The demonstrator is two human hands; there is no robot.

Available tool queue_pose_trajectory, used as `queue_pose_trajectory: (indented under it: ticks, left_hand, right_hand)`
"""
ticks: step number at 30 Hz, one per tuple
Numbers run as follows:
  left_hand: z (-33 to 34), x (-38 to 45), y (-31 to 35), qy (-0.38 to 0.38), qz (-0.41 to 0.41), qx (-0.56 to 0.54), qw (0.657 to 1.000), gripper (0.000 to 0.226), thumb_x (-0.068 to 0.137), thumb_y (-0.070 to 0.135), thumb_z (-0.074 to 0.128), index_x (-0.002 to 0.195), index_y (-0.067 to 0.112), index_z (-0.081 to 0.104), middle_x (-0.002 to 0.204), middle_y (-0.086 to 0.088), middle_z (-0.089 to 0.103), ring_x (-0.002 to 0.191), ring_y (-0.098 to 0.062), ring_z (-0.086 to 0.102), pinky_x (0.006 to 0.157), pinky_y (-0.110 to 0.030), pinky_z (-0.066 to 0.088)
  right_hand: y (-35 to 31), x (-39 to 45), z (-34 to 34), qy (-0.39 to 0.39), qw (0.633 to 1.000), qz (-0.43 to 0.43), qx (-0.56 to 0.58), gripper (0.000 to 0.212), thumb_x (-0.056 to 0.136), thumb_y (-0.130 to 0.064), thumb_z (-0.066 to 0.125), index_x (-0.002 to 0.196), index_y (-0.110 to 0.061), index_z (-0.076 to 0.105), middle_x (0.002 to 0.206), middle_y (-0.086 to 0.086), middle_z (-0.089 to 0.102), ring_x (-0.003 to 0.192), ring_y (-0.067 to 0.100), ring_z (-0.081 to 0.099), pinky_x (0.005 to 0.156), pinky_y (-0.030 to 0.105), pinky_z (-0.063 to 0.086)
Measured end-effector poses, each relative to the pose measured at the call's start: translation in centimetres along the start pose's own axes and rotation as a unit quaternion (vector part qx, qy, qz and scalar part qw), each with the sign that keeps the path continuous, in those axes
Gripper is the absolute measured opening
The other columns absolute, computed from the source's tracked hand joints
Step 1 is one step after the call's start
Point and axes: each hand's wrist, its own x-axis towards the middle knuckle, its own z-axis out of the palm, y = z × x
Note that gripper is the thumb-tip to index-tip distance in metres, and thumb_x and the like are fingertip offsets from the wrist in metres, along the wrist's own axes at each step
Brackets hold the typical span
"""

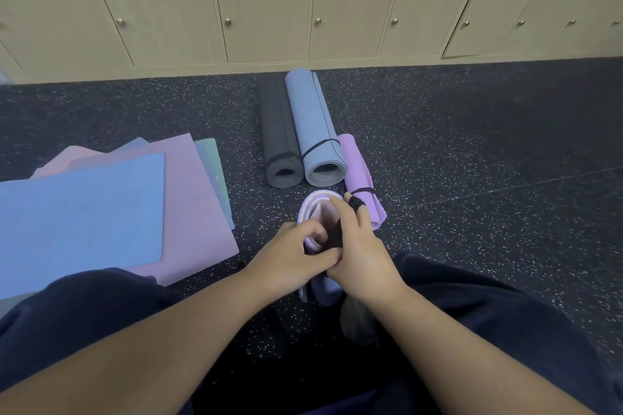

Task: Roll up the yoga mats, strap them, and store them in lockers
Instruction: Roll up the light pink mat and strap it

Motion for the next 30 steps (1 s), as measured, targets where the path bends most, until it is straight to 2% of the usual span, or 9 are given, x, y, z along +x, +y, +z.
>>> queue_pose_trajectory:
  ticks: [3,6,9,14,17,22,25,28,30]
  left_hand:
    - [-0.1,0.1,0.3,0.004,0.013,0.009,1.0,0.017,0.076,0.036,0.067,0.067,0.032,0.053,0.083,0.002,0.058,0.074,-0.003,0.047,0.064,-0.014,0.034]
    - [-0.1,0.1,0.7,0.028,0.015,0.015,0.999,0.016,0.089,0.022,0.057,0.075,0.013,0.055,0.072,-0.007,0.058,0.064,-0.011,0.045,0.064,-0.031,0.04]
    - [-0.1,0.2,0.7,0.065,-0.016,0.029,0.997,0.001,0.093,0.017,0.047,0.092,0.018,0.047,0.077,0.003,0.057,0.071,-0.015,0.052,0.062,-0.032,0.037]
    - [0.1,0.3,0.5,0.058,-0.027,0.012,0.998,0.022,0.084,0.0,0.038,0.093,0.019,0.038,0.078,-0.001,0.053,0.064,-0.015,0.044,0.056,-0.029,0.033]
    - [0.1,0.5,0.0,0.036,-0.016,0.001,0.999,0.028,0.081,-0.002,0.041,0.089,0.024,0.037,0.079,0.0,0.054,0.065,-0.016,0.044,0.06,-0.031,0.034]
    - [-0.4,0.8,-0.6,-0.011,0.062,-0.074,0.995,0.046,0.079,-0.013,0.048,0.073,0.032,0.048,0.071,0.005,0.056,0.07,-0.01,0.05,0.071,-0.027,0.042]
    - [-1.1,0.7,-1.0,0.023,0.062,-0.057,0.996,0.056,0.076,-0.018,0.04,0.06,0.032,0.059,0.068,0.012,0.063,0.068,-0.007,0.06,0.071,-0.028,0.047]
    - [-2.0,0.4,-1.5,0.073,0.051,0.059,0.994,0.06,0.081,-0.006,0.04,0.075,0.049,0.065,0.082,0.011,0.068,0.067,-0.01,0.057,0.07,-0.029,0.047]
    - [-2.5,0.4,-1.6,0.087,0.039,0.079,0.992,0.058,0.088,-0.001,0.042,0.104,0.05,0.064,0.1,0.016,0.06,0.074,-0.006,0.052,0.071,-0.026,0.042]
  right_hand:
    - [0.0,-0.1,0.3,-0.001,1.0,-0.015,-0.02,0.073,0.079,-0.015,0.063,0.138,-0.032,0.026,0.129,0.004,0.03,0.088,0.034,0.056,0.061,0.035,0.042]
    - [0.0,0.0,0.2,0.004,1.0,0.001,-0.017,0.078,0.079,-0.017,0.064,0.144,-0.029,0.022,0.135,0.005,0.029,0.101,0.033,0.055,0.069,0.034,0.043]
    - [0.0,0.2,0.1,0.009,1.0,0.009,-0.016,0.091,0.079,-0.031,0.07,0.149,-0.027,0.012,0.139,0.005,0.032,0.116,0.028,0.049,0.076,0.031,0.038]
    - [0.0,0.1,-0.3,-0.022,0.998,0.058,-0.023,0.113,0.074,-0.044,0.073,0.152,-0.023,-0.006,0.155,0.019,0.017,0.129,0.033,0.043,0.091,0.031,0.038]
    - [-0.1,0.0,-0.6,-0.034,0.996,0.073,-0.035,0.109,0.076,-0.041,0.072,0.152,-0.023,-0.004,0.159,0.016,0.005,0.132,0.033,0.04,0.095,0.032,0.037]
    - [0.0,0.4,-1.2,-0.033,0.996,0.054,-0.06,0.091,0.077,-0.029,0.068,0.148,-0.027,0.012,0.149,0.008,0.027,0.109,0.033,0.053,0.081,0.034,0.043]
    - [0.0,0.3,-1.7,-0.044,0.996,0.059,-0.057,0.092,0.08,-0.026,0.064,0.15,-0.032,0.006,0.14,0.009,0.04,0.108,0.033,0.055,0.081,0.035,0.044]
    - [-0.1,0.1,-1.8,-0.054,0.996,0.058,-0.03,0.094,0.081,-0.022,0.062,0.15,-0.037,0.001,0.129,0.007,0.051,0.105,0.029,0.056,0.08,0.033,0.044]
    - [0.1,0.2,-2.0,-0.049,0.996,0.073,0.0,0.093,0.08,-0.018,0.061,0.15,-0.039,0.003,0.119,0.001,0.057,0.09,0.022,0.057,0.074,0.031,0.043]
